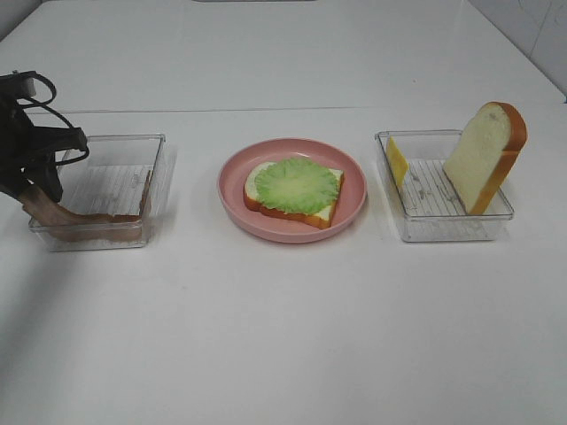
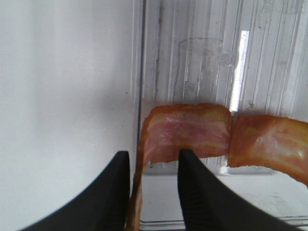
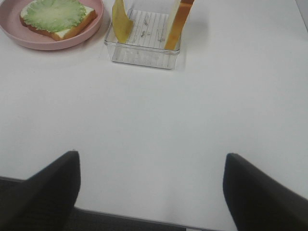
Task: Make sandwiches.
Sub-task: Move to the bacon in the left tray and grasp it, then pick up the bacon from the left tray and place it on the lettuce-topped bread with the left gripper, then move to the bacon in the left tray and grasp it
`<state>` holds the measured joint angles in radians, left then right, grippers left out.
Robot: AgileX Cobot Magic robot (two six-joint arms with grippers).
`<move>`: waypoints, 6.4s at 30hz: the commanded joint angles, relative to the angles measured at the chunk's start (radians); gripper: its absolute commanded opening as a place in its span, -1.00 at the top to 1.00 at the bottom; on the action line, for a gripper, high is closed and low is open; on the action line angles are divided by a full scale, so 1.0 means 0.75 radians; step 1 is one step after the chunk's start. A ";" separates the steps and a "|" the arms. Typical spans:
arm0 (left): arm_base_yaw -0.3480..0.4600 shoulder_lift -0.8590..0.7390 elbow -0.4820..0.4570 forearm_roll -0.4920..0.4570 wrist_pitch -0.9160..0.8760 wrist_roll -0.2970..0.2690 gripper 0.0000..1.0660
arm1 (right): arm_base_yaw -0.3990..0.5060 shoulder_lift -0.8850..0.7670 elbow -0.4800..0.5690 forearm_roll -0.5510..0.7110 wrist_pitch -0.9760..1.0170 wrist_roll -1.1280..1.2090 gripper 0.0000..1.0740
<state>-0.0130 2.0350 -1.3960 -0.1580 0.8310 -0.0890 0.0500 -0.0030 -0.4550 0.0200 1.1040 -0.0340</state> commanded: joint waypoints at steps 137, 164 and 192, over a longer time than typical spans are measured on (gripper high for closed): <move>-0.520 0.480 -0.808 -0.636 -0.011 0.119 0.46 | -0.005 -0.047 0.003 0.008 -0.003 -0.012 -0.50; -0.531 0.476 -1.213 -0.077 0.475 -0.085 -0.67 | -0.005 -0.047 0.003 0.008 -0.003 -0.012 -0.50; -0.492 0.228 -0.808 0.181 0.648 -0.209 -0.66 | -0.005 -0.047 0.003 0.008 -0.003 -0.012 -0.50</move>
<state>-0.3850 2.2130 -2.0350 -0.0270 1.2170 -0.2230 0.0500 -0.0030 -0.4550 0.0200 1.1040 -0.0340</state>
